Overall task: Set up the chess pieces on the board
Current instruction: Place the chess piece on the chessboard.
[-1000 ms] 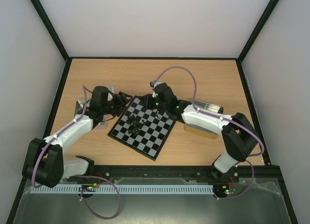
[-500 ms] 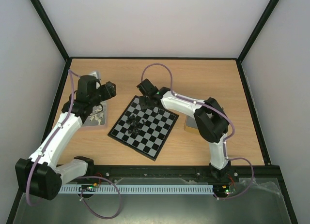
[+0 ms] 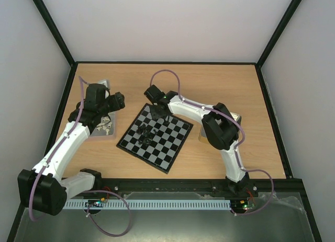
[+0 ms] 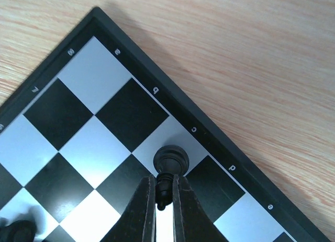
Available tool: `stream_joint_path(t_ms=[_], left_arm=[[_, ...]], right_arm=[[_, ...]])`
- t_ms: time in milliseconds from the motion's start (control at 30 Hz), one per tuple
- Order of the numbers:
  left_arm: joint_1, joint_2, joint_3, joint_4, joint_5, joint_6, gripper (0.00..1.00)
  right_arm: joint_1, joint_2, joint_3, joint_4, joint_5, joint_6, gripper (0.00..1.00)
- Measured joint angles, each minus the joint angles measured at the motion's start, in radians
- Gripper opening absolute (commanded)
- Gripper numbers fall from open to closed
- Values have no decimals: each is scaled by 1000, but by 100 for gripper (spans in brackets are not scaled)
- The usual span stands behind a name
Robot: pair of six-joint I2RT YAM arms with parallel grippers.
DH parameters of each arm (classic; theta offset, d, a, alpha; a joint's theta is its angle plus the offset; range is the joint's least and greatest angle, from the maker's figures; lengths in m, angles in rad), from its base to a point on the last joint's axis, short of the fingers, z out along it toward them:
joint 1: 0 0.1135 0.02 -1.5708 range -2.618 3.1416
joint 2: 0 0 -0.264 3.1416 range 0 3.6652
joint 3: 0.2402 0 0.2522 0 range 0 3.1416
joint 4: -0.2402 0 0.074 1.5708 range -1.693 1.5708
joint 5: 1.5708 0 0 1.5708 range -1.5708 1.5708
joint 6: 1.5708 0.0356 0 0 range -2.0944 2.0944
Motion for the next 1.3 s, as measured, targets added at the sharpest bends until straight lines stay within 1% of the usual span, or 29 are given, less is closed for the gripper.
stream_joint_path(t_ms=[133,167,267,333,467,767,867,967,1067,1267,1300], left_arm=[[0,0,0,0,2,1,78],[0,0,0,0,3,1,78],[0,0,0,0,6,1,78],[0,2,0,0,7,1,78],[0,7,-1,0,10,1,78],[0,10,-1,0,21,2,78],[0,10,-2,0,26,2,78],[0,10,-5,0,28,2,78],[0,10,-8,0,33,2,78],[0,19,-10,0,43,2,78],[0,21,-10,0,44,2,78]], right_arm=[[0,10,5,-11,-6,0,2],[0,11,7,-13,-7,0,4],[0,14,13,-18,-10,0,18],[0,15,14,-21,-11,6,25],[0,15,15,-25,-11,5,29],[0,12,12,-11,8,22,29],[0,6,-3,5,11,25,25],[0,6,-12,11,10,24,20],[0,6,-16,14,8,21,17],[0,6,-18,32,10,15,16],[0,6,-18,33,11,14,14]])
